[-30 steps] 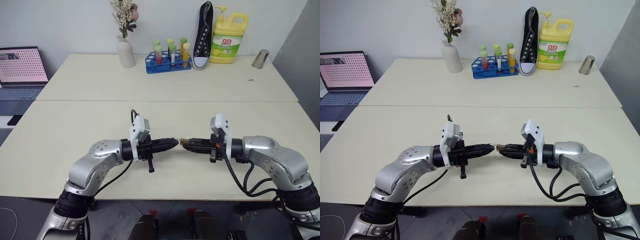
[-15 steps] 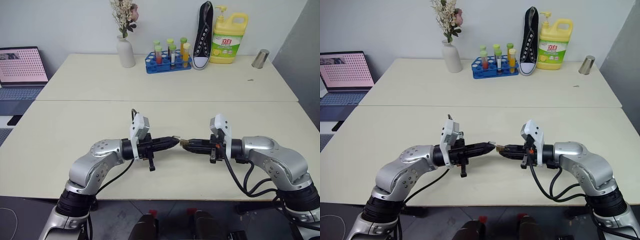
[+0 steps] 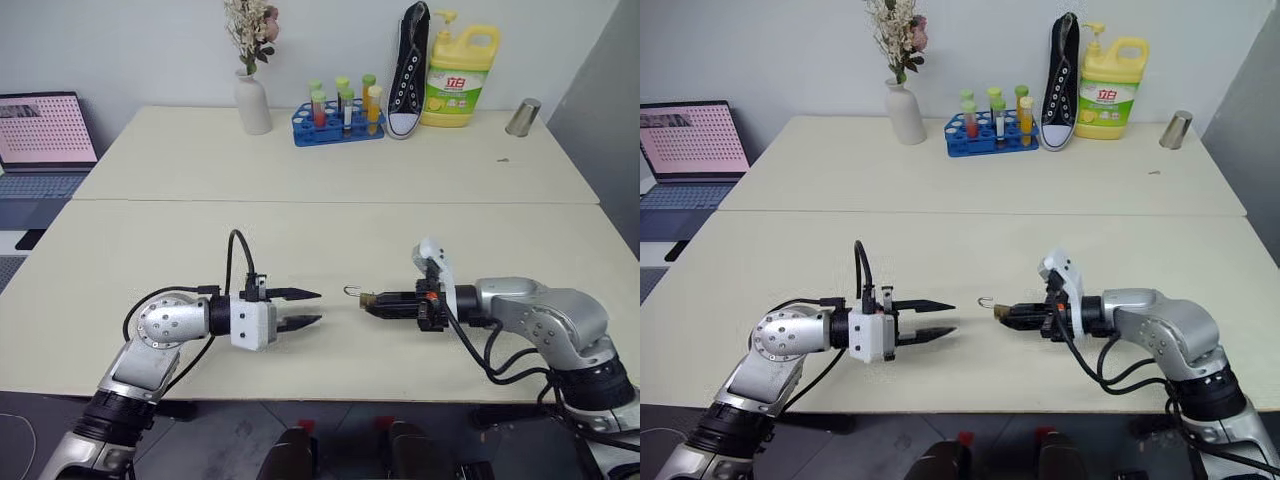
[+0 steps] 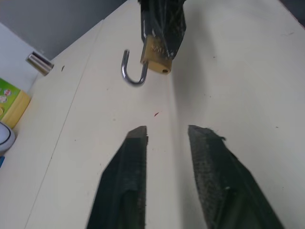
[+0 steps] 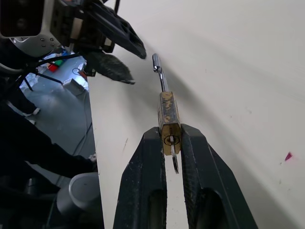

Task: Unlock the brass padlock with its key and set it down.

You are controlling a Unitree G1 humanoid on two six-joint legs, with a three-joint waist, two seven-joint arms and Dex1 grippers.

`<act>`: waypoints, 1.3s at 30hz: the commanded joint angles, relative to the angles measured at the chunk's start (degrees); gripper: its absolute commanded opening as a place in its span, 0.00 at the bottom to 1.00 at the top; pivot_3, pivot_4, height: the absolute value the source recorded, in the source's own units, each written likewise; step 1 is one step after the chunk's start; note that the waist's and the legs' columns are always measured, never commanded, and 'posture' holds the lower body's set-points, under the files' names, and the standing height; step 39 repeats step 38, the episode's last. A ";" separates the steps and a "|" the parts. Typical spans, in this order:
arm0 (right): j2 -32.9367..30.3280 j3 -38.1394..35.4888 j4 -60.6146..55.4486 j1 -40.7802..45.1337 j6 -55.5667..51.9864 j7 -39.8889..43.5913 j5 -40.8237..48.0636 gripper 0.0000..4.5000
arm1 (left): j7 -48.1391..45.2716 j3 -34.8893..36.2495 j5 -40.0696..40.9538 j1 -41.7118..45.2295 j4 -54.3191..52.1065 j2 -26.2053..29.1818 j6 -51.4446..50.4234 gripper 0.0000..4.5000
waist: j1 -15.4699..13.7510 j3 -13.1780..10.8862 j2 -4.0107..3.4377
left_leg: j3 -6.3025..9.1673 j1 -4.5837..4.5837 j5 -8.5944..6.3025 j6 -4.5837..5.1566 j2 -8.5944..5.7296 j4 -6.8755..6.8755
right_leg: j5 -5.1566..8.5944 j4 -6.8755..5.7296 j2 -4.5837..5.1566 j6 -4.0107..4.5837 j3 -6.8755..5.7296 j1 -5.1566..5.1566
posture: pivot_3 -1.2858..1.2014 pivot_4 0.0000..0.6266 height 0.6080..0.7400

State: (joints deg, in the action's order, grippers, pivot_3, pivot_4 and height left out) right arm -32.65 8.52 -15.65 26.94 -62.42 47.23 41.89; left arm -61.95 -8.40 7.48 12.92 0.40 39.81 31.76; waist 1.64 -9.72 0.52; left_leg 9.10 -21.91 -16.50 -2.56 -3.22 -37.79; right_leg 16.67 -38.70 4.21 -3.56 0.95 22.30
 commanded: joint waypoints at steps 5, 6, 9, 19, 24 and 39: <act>5.99 4.75 10.65 6.04 -3.25 -4.08 -4.42 0.02 | 1.21 0.63 -0.97 -3.41 0.48 1.42 5.15 0.88 | 0.26 -0.02 -0.04 | -0.01 0.03 0.00 0.00 -0.04 0.00 | 0.00 -0.06 -0.04 0.00 0.00 0.01 | 0.52 0.24 1.00; 6.46 4.99 12.07 6.56 -3.02 -4.32 -5.23 0.02 | 1.80 0.87 -0.78 -3.65 0.36 1.15 4.46 0.94 | 0.24 -0.02 -0.04 | 0.01 0.03 0.00 0.00 -0.05 0.00 | 0.00 -0.10 -0.05 0.00 -0.02 0.03 | 0.52 0.24 1.00; 6.77 5.22 13.85 7.21 -2.29 -3.86 -6.52 0.02 | 2.66 0.90 -0.74 -3.79 0.22 0.94 3.81 0.98 | -0.02 -0.04 -0.07 | 0.03 0.01 0.00 0.00 -0.05 0.00 | 0.00 -0.13 -0.04 0.00 -0.01 0.05 | 0.52 0.24 1.00; -4.70 9.97 7.24 4.68 8.58 1.07 -16.63 0.63 | 3.00 0.93 5.48 -4.84 -4.45 0.92 -15.78 1.00 | 0.10 -0.09 -0.16 | 0.04 0.02 0.00 0.01 -0.09 -0.03 | 0.01 -0.13 -0.02 -0.02 -0.06 0.01 | 0.52 0.24 1.00; -9.27 5.69 -1.61 0.12 15.05 1.38 -18.28 0.99 | 6.16 1.36 5.46 -4.37 -9.36 1.04 -28.30 1.00 | 0.16 -0.10 -0.16 | 0.03 0.01 0.00 0.01 -0.09 -0.01 | 0.02 -0.13 -0.09 -0.03 -0.07 0.03 | 0.52 0.24 1.00; -19.52 -6.93 -19.37 -13.85 19.64 3.69 -15.18 0.99 | -0.04 1.57 7.33 -3.67 -13.19 4.17 -33.76 1.00 | 0.03 -0.11 -0.15 | -0.01 0.01 0.00 0.00 0.00 -0.01 | 0.02 -0.05 -0.09 -0.03 -0.06 -0.04 | 0.52 0.24 1.00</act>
